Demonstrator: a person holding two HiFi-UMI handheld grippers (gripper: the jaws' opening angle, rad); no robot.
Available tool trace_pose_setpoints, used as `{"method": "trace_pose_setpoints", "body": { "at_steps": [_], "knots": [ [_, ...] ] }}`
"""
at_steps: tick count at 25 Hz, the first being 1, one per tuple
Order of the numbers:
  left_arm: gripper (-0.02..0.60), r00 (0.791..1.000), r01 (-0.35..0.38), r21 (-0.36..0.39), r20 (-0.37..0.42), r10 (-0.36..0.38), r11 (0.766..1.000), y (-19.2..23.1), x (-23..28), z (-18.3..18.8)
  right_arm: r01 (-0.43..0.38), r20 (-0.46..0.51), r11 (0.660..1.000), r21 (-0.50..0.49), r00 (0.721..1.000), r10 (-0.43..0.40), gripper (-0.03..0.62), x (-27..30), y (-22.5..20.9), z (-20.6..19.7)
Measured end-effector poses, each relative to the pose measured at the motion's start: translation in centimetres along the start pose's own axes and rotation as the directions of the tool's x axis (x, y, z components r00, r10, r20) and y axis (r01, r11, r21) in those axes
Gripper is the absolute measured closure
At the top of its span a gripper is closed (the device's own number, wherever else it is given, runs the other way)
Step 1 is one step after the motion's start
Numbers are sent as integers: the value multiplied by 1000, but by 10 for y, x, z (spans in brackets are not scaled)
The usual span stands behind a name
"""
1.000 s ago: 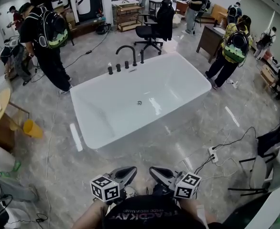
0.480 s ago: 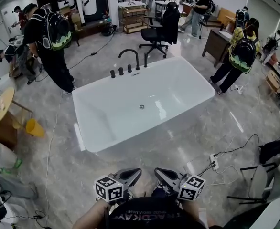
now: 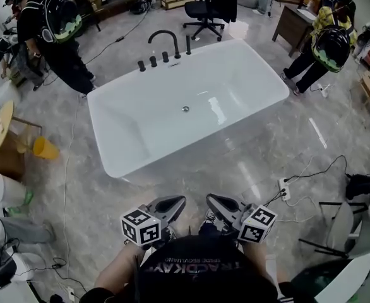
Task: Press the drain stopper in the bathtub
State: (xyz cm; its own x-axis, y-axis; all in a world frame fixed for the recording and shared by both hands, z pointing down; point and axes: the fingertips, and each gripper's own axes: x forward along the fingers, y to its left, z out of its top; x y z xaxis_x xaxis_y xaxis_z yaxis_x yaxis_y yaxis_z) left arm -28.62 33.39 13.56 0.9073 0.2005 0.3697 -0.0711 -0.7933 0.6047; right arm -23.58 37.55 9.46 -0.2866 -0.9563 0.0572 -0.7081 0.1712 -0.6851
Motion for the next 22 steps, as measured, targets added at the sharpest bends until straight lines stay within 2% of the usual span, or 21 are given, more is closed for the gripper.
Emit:
{"method": "trace_pose_setpoints", "body": {
  "at_steps": [13,22],
  "knots": [
    [577,996,-91,-45,1,92,995,8,61,30,-37,8,999,16,999,37,582,-27,-57,47],
    [577,995,-102,-21,15,103,995,-5,118,47,-13,39,1000,0,999,13,582,-72,-98,79]
  ]
}}
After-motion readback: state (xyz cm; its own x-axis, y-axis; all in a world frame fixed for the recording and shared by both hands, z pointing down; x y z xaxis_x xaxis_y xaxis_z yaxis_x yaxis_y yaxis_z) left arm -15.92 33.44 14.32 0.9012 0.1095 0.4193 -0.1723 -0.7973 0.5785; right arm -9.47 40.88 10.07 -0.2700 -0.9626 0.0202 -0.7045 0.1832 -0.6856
